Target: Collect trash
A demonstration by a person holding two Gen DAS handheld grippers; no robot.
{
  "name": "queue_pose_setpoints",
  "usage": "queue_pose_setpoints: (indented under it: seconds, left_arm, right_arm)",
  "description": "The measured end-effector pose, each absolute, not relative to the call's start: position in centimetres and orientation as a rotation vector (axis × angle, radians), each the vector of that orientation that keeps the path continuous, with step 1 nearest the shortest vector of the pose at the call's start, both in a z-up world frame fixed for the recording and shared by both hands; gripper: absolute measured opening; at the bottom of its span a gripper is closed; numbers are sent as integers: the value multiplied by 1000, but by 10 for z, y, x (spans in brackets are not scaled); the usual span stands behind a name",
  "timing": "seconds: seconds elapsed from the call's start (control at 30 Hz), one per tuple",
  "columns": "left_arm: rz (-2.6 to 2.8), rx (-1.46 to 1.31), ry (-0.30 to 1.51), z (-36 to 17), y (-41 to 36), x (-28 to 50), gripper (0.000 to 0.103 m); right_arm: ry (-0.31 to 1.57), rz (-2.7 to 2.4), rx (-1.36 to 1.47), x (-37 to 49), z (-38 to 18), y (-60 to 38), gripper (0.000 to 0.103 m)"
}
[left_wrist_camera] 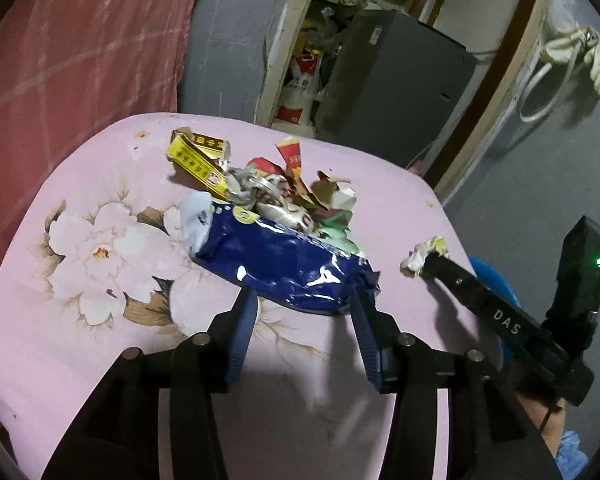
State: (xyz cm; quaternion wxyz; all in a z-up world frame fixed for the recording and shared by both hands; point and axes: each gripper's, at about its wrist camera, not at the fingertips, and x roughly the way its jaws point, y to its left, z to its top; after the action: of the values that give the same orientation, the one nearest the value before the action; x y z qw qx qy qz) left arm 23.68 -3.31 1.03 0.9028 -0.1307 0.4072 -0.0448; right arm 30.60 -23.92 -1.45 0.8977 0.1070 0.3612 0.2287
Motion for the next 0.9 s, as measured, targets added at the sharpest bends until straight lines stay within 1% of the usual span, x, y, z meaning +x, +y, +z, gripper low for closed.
queue_pose_setpoints:
  seconds: [0.1,0.17,0.2,0.23,0.5,0.73,0.9]
  left_arm:
    - [-79,-272,864,7,-39,248,44]
    - [-52,-272,871,7,-46,252,48]
    - [-35,-267,872,7,-49,255,52]
    - [-14,-258,874,6,-52,257,53]
    - [58,-214,897,4,-75,267,53]
    - [54,-222,831,8,-77,255,56]
    - [34,-64,811,8,-73,250,56]
  right_arm:
    - [740,477,246,300,-12,-248,11]
    - [735,480,256,297,-10,-254,11]
    - [733,480,258,296,-9,-255,11]
    - [731,482,263,294,-8,-258,11]
    - [733,497,323,292,-12,-274,11]
    - [731,507,343,288,-15,-279,11]
    - [717,515,360,286,-14,-282,11]
